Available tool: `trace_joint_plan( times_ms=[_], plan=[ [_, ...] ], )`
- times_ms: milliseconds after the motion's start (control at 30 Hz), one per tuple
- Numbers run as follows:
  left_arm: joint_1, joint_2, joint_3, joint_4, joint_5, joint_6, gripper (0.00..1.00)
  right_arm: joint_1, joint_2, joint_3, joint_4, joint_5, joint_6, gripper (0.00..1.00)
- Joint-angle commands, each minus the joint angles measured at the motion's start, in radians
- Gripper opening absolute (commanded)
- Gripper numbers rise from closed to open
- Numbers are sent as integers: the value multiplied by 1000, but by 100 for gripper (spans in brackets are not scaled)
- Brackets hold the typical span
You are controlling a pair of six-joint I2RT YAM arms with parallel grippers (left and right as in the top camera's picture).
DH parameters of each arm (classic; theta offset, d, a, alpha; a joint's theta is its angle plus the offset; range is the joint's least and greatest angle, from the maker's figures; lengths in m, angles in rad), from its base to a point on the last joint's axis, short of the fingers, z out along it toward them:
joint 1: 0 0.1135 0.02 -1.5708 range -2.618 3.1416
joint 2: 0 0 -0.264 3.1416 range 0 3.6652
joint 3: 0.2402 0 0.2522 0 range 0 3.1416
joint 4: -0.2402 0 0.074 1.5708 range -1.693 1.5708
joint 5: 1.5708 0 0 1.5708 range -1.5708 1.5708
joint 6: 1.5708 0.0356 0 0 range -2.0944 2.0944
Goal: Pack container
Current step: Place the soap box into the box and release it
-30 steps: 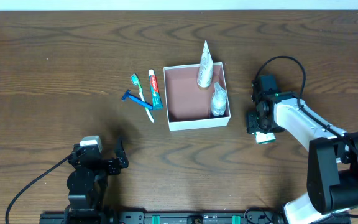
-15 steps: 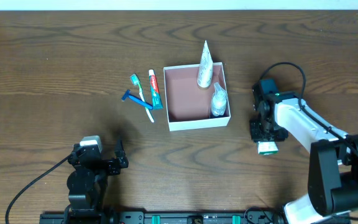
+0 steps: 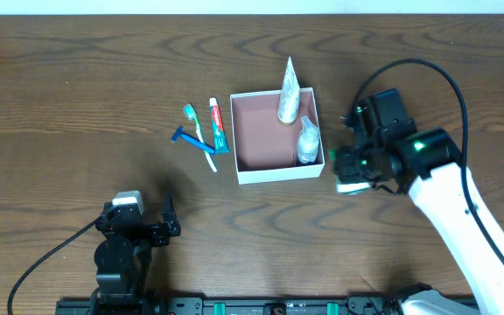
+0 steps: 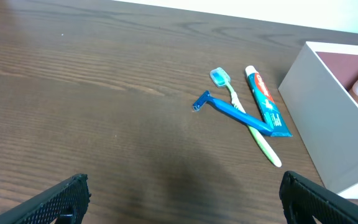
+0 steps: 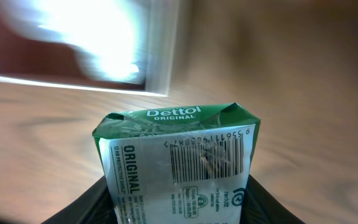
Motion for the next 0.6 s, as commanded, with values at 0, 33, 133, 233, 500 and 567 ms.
trace_joint_plan(
  times_ms=[0,33,133,233,500,567],
  plan=[
    [5,-7,-18,-5,-1,-8,98,110,-14,86,-4,-59,110,18],
    [5,-7,-18,-5,-1,-8,98,140,-9,103,0,-59,134,17],
    [5,-7,-18,-5,-1,-8,98,224,15,141,48,-58,168,17],
    [5,-7,-18,-5,-1,-8,98,262,59,151,137,-47,179,19],
    [5,-7,-18,-5,-1,-8,98,268,283,158,383,26,171,24],
    [5,-7,-18,-5,-1,-8,98,262,339,178,415,52,152,24]
  ],
)
